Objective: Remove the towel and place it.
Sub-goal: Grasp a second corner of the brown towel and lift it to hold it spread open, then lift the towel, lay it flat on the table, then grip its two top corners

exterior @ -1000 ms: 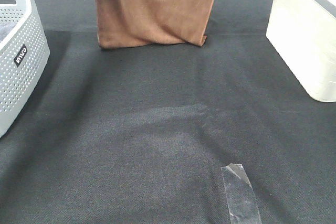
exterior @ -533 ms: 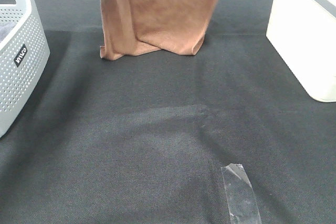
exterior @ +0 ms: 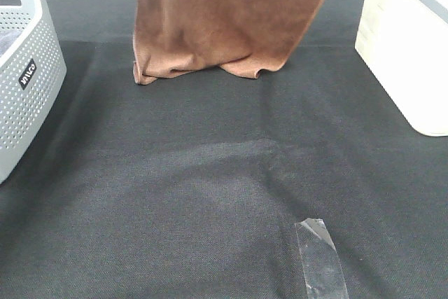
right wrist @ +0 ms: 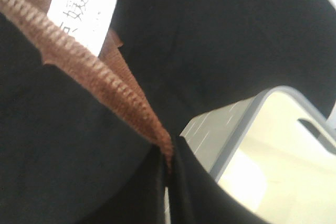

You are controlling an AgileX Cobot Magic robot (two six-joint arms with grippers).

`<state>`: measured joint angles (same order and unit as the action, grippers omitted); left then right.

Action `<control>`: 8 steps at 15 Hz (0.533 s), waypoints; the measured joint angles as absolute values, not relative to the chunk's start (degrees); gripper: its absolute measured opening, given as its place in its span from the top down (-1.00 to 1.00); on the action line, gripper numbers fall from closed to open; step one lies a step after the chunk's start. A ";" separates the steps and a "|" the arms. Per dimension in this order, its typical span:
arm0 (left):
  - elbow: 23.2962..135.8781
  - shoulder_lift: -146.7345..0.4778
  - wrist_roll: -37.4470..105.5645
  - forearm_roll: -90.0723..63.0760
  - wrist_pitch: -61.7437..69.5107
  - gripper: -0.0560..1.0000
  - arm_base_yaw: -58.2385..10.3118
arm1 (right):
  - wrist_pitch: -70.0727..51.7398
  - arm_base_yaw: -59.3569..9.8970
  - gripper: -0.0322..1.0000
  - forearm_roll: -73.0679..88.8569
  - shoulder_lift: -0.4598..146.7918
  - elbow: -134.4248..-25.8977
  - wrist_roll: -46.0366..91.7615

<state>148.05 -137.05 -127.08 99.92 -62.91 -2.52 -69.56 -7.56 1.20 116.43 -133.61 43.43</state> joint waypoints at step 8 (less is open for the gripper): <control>137.22 -130.81 -137.85 100.27 -72.02 0.89 0.00 | -68.81 -7.91 0.94 4.58 93.56 -102.67 45.78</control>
<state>137.22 -130.81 -137.85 100.27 -72.02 0.00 -68.81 -7.91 4.58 93.56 -102.67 45.78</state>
